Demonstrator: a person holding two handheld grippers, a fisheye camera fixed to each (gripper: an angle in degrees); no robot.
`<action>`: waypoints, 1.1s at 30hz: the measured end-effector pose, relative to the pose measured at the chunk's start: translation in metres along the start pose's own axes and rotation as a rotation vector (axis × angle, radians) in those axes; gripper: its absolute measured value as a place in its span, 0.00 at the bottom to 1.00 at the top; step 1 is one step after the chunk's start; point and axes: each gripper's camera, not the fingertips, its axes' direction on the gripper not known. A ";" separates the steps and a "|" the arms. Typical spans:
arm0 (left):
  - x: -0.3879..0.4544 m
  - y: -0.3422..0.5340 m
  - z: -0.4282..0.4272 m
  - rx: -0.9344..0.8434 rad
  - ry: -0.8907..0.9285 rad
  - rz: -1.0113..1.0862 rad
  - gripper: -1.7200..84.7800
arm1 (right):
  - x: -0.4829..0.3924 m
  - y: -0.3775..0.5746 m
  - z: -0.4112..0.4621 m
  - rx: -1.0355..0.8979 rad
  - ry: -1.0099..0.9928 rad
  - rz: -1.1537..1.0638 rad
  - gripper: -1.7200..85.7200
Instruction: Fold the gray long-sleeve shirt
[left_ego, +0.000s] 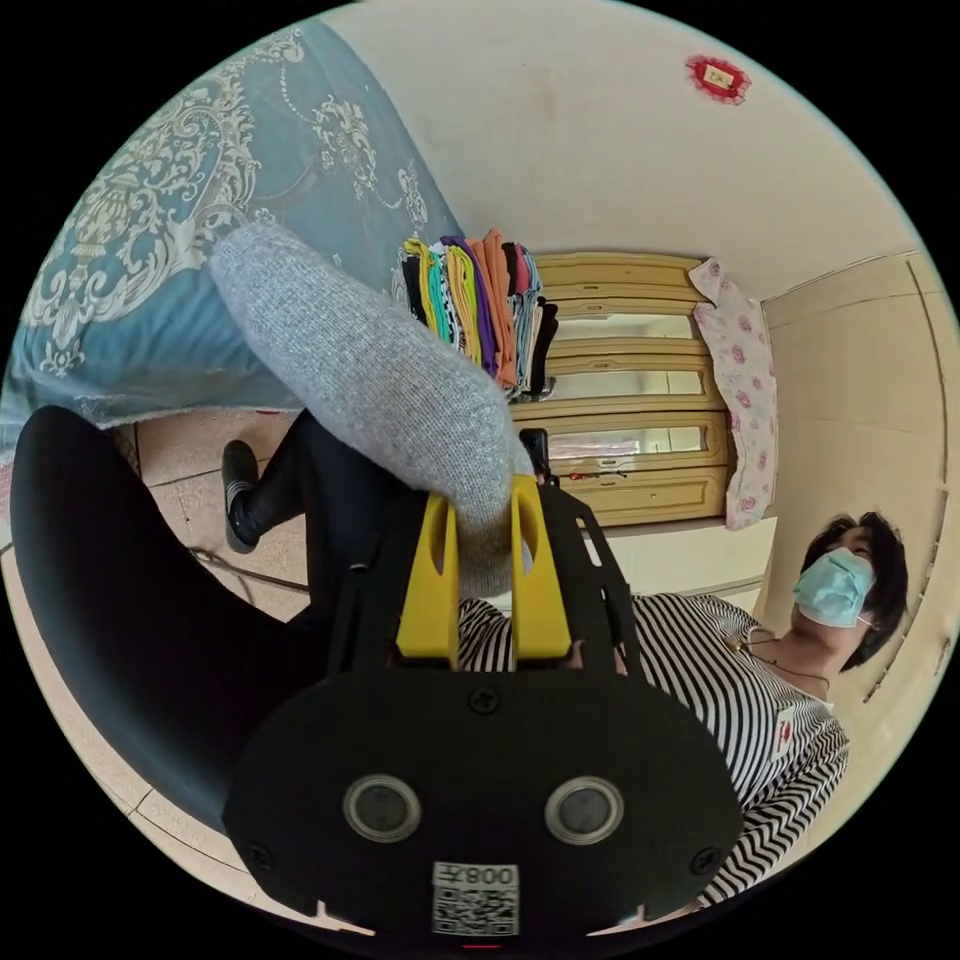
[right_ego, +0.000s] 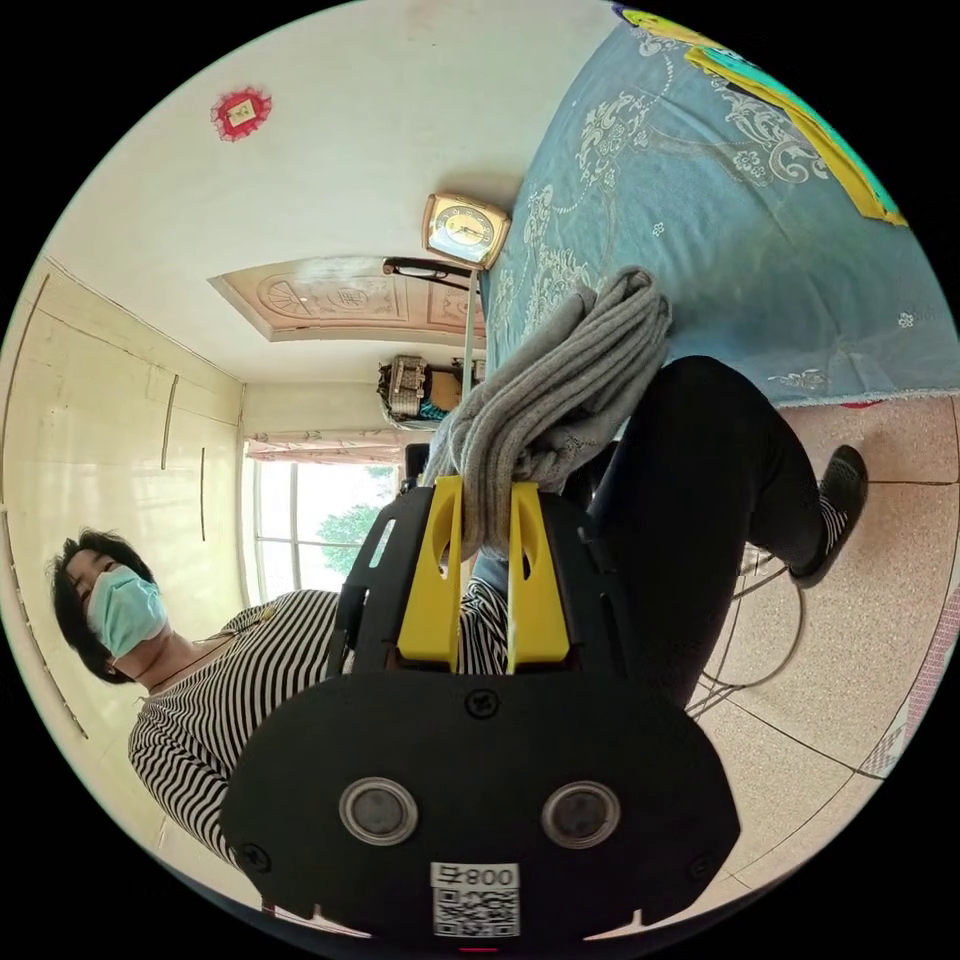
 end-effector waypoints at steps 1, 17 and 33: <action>0.006 -0.003 0.010 -0.009 -0.006 0.007 0.13 | 0.011 0.004 -0.007 0.003 0.000 -0.004 0.11; 0.106 -0.151 0.160 -0.182 -0.073 0.025 0.12 | 0.169 -0.045 -0.144 0.054 -0.107 0.029 0.10; 0.322 -0.299 0.502 -0.691 0.060 0.166 0.12 | 0.204 0.160 -0.479 0.608 -0.102 -0.001 0.10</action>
